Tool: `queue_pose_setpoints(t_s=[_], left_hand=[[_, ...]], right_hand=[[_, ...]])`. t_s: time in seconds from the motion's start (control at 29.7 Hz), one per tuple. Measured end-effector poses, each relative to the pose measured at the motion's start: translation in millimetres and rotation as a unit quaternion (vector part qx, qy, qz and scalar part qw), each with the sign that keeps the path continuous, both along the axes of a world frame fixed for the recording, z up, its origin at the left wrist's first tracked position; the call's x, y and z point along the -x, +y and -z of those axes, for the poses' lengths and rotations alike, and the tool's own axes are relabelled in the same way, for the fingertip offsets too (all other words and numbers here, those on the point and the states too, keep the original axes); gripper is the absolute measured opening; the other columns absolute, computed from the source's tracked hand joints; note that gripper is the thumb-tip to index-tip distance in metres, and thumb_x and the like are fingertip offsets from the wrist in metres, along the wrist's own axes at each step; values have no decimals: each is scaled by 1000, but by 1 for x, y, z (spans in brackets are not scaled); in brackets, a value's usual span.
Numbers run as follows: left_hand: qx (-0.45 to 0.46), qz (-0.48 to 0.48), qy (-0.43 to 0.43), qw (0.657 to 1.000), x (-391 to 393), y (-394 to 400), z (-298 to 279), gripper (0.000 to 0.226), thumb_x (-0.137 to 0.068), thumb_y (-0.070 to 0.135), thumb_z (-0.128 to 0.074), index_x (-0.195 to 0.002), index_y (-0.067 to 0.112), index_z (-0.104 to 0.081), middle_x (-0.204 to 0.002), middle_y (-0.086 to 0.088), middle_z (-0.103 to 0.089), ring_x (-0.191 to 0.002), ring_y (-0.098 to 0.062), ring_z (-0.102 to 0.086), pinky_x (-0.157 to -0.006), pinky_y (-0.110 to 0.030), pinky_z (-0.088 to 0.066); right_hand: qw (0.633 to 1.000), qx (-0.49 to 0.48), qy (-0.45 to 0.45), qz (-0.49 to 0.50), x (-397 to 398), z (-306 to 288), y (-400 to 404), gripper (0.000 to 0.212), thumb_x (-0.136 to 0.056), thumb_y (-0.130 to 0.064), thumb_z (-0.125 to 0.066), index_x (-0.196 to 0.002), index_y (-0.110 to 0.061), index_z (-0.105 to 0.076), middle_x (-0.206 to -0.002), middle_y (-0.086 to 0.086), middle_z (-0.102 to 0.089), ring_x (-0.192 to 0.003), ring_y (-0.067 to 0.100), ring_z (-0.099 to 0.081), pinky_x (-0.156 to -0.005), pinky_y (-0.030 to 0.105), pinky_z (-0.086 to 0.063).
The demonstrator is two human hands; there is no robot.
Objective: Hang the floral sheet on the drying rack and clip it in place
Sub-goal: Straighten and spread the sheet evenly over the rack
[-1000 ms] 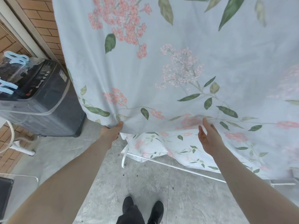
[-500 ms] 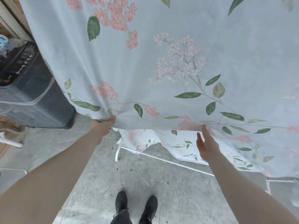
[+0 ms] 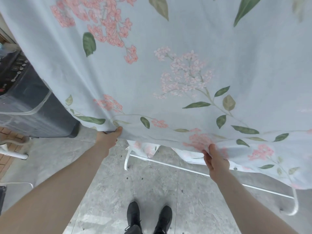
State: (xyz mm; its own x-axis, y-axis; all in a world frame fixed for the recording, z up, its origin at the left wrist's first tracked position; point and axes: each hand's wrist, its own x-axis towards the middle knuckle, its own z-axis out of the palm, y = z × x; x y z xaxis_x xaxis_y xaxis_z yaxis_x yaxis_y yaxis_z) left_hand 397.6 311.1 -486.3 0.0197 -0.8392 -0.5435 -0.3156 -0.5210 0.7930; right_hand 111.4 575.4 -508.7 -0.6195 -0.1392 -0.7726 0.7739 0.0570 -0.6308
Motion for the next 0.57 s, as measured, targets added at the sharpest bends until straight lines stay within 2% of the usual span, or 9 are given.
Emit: queue_pose_setpoints(t_s=[0.1, 0.2, 0.3, 0.4, 0.5, 0.57], left_hand=[[-6, -1, -4, 1000, 1, -1, 10, 32, -86, 25, -85, -100, 11, -60, -84, -1, -61, -69, -17, -58, -79, -35, -55], [-9, 0, -12, 1000, 2, -3, 24, 40, -84, 27, -86, -108, 9, -60, -93, -3, -64, -84, -24, -63, -89, -38, -57], [-22, -1, -20, 1000, 2, -6, 41, 45, -82, 31, -88, -112, 9, -63, -100, -4, -66, -93, -27, -63, -95, -42, -57], [-27, 2, -30, 999, 3, -10, 55, 35, -81, 33, -88, -96, 12, -64, -93, -3, -67, -89, -27, -63, -94, -43, -58], [-26, 15, -50, 998, 4, -14, 67, 32, -82, 36, -87, -92, 15, -64, -90, -1, -67, -87, -25, -64, -90, -41, -59], [-25, 19, -56, 998, 9, -17, 74, 29, -85, 36, -85, -86, 18, -62, -86, 0, -66, -83, -23, -64, -83, -36, -57]], right_hand=[[1000, -15, 3, 15, -8, 17, 8, 21, -91, -21, -79, -98, -5, -67, -102, 8, -76, -74, 12, -76, -57, 18, -60], [1000, -15, 0, 18, -12, 32, 9, 28, -89, -23, -81, -110, -6, -70, -108, 7, -77, -70, 10, -77, -57, 14, -57], [999, -21, 6, 36, -16, 45, 6, 21, -87, -21, -83, -100, -12, -68, -104, 6, -77, -69, 14, -77, -59, 17, -60], [998, -32, 6, 44, -16, 56, 2, 24, -85, -24, -85, -95, -16, -64, -101, 3, -78, -71, 15, -78, -75, 23, -63], [998, -27, 4, 51, -15, 73, -3, 24, -86, -24, -84, -95, -20, -62, -105, 3, -79, -82, 19, -79, -96, 32, -58], [998, -26, 0, 50, -13, 80, -5, 21, -87, -25, -83, -96, -19, -65, -102, 1, -80, -86, 19, -79, -100, 33, -56]])
